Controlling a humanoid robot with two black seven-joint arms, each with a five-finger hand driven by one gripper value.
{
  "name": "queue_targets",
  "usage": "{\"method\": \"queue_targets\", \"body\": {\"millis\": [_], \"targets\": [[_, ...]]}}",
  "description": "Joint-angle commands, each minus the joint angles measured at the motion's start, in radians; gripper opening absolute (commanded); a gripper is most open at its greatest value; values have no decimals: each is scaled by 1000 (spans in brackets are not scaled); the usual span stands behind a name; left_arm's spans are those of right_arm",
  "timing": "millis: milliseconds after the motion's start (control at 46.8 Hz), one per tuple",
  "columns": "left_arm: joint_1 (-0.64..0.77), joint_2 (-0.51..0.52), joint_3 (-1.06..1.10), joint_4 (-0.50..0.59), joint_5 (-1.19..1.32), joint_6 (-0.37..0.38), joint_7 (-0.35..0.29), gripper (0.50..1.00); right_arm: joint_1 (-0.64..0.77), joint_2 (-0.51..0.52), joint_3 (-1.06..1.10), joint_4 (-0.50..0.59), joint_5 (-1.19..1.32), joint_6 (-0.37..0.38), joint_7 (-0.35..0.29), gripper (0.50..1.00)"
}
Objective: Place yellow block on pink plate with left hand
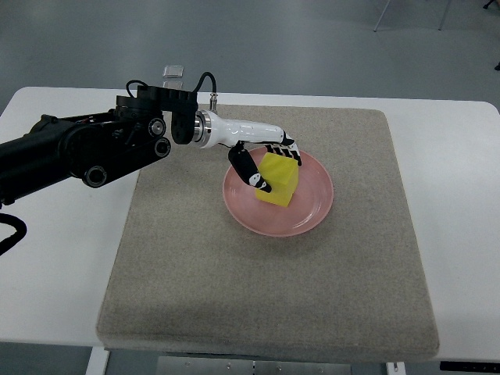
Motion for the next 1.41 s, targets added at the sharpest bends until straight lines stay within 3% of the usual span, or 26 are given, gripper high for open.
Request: {"method": "queue_targets", "body": {"millis": [0,171,513,555,577,1025,1388], "targets": [[0,0,4,2,0,0,0,797,0,0,0,0,0,0,0,924],[-1,0,4,2,-1,1,1,808,0,0,0,0,0,0,0,924],[-1,0,2,-7,-4,1,0,883,0,0,0,0,0,0,0,924],[-1,0,1,-7,-9,1,0,955,0,0,0,0,0,0,0,924],[0,0,-2,-9,-9,1,0,966,0,0,-1,0,0,0,0,924],[-18,79,-16,3,-28,34,0,975,0,0,0,0,0,0,0,924],[-9,99,-90,163,-38,55,-2,979,-2,0,0,0,0,0,0,924]]}}
